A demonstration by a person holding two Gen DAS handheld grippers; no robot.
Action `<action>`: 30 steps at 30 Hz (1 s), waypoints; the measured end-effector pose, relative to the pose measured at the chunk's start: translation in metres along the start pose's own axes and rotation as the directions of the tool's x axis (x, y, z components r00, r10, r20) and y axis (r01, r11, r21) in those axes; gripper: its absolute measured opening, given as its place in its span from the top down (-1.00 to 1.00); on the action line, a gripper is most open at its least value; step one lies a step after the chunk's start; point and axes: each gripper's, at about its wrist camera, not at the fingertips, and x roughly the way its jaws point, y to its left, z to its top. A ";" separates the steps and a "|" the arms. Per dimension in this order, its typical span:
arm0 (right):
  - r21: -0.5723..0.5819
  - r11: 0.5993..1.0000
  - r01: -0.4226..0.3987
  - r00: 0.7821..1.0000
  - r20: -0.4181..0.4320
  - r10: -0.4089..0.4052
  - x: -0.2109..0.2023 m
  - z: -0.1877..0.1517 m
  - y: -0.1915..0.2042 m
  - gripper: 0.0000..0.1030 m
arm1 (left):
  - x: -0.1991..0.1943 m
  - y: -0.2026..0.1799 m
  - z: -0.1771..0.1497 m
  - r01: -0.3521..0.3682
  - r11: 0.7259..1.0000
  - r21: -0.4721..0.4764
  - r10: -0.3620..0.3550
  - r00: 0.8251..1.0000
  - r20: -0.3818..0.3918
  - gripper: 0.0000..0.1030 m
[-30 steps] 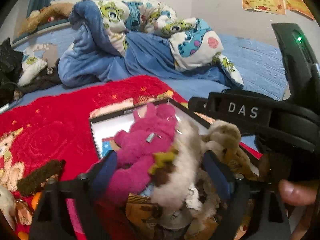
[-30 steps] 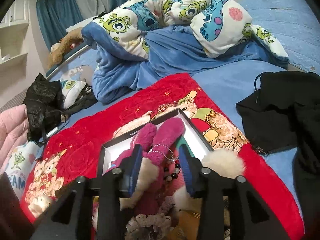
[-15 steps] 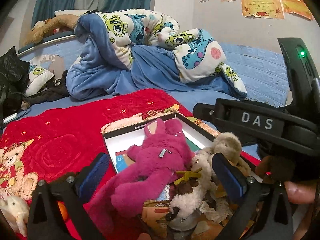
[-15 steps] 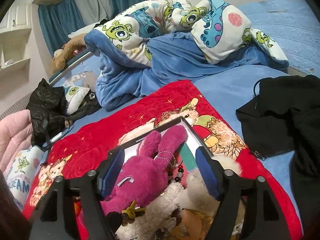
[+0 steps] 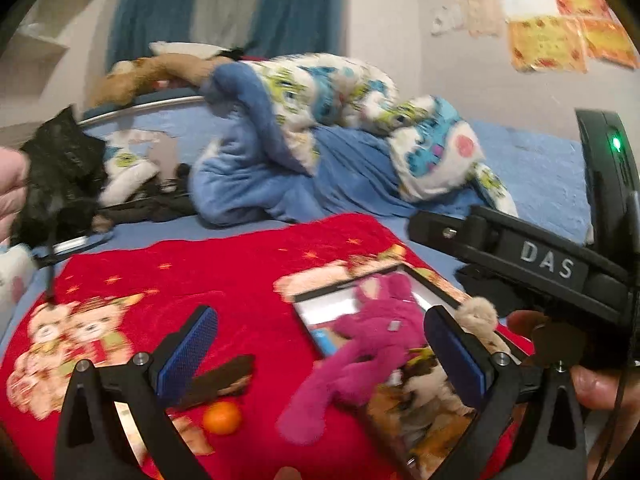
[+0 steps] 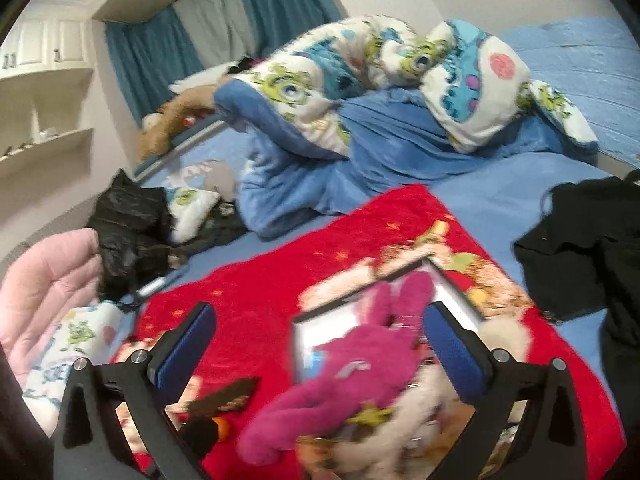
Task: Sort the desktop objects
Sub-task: 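Open the left tool over the tray while the right tool releases the bead bracelet there, then withdraw both open tools from the tray back toward the item pile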
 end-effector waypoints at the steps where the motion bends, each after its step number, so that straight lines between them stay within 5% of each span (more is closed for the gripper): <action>1: -0.010 1.000 -0.012 1.000 0.000 0.012 -0.002 0.000 0.008 -1.00 | -0.012 0.013 -0.001 -0.012 0.999 -0.034 0.013 1.000 0.013 -1.00; 4: -0.063 0.997 -0.054 0.998 0.008 0.054 -0.013 -0.004 0.039 -1.00 | -0.039 0.054 -0.004 -0.009 0.993 -0.121 0.012 1.000 0.027 -1.00; 8: -0.068 0.991 -0.116 0.993 0.015 0.117 -0.030 -0.019 0.068 -1.00 | -0.072 0.094 -0.017 -0.111 0.990 -0.088 0.112 0.994 0.007 -1.00; 17: -0.094 0.977 -0.192 0.981 -0.021 0.190 -0.047 -0.048 0.112 -1.00 | -0.130 0.144 -0.057 -0.166 0.983 -0.080 0.168 0.986 0.016 -1.00; 23: -0.119 0.962 -0.246 0.969 -0.059 0.240 -0.047 -0.075 0.138 -1.00 | -0.123 0.140 -0.087 -0.152 0.988 -0.018 0.152 0.988 -0.020 -1.00; 30: -0.157 0.961 -0.227 0.969 -0.140 0.206 -0.026 -0.103 0.143 -1.00 | -0.097 0.143 -0.106 -0.054 0.998 -0.039 0.050 0.995 -0.088 -1.00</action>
